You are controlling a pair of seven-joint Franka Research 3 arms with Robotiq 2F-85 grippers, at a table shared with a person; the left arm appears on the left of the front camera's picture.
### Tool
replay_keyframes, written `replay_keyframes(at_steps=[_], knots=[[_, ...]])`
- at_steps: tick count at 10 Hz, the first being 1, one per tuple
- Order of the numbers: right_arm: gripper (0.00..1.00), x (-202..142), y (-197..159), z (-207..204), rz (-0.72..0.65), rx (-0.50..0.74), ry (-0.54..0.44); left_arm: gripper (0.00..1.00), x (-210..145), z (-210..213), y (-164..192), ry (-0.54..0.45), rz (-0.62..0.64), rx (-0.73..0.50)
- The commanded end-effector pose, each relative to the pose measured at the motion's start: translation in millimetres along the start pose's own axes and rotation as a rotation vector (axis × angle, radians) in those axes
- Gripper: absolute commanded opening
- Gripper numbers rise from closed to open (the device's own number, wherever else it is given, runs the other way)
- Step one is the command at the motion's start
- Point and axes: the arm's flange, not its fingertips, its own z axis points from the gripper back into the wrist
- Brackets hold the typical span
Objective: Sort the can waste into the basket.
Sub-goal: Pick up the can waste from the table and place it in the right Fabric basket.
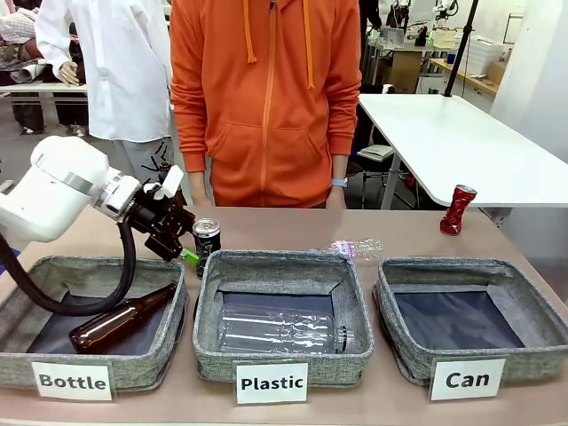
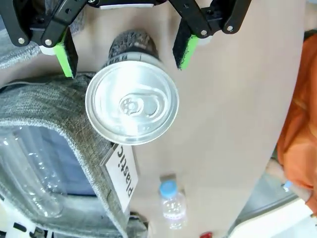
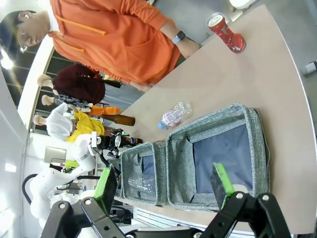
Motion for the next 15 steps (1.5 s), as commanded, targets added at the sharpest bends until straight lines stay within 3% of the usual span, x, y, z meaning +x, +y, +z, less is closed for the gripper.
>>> replay_keyframes(at_steps=[1, 2, 3, 4, 5, 6, 8, 9, 10, 12, 14, 15], knots=[[1.00, 2, -1, -1, 0.024, 0.023, -0.013, 1.00, 4, -11, 6, -0.051, 0.016, -0.036], [1.00, 2, -1, -1, 0.024, 0.023, -0.013, 1.00, 5, -18, 6, -0.056, 0.033, -0.063], [1.00, 2, -1, -1, 0.024, 0.023, -0.013, 0.90, 5, -21, 6, -0.062, 0.022, -0.068], [1.00, 2, -1, -1, 0.024, 0.023, -0.013, 0.40, 5, -20, 5, -0.075, 0.032, -0.073], [1.00, 2, -1, -1, 0.024, 0.023, -0.013, 0.31, 5, -19, 5, -0.087, 0.033, -0.070], [1.00, 2, -1, -1, 0.024, 0.023, -0.013, 0.00, 5, -19, 4, -0.097, 0.028, -0.069], [1.00, 2, -1, -1, 0.024, 0.023, -0.013, 0.00, 5, -19, 4, -0.113, 0.022, -0.061], [1.00, 2, -1, -1, 0.024, 0.023, -0.013, 0.05, 6, -19, 4, -0.127, 0.013, -0.057], [1.00, 2, -1, -1, 0.024, 0.023, -0.013, 0.00, 6, -19, 5, -0.137, 0.015, -0.060], [1.00, 2, -1, -1, 0.024, 0.023, -0.013, 0.00, 8, -11, 3, -0.148, 0.009, -0.037], [1.00, 2, -1, -1, 0.024, 0.023, -0.013, 0.00, 15, 21, -7, -0.170, -0.017, 0.021], [1.00, 2, -1, -1, 0.024, 0.023, -0.013, 0.00, 24, 57, -29, -0.160, -0.033, 0.026]])
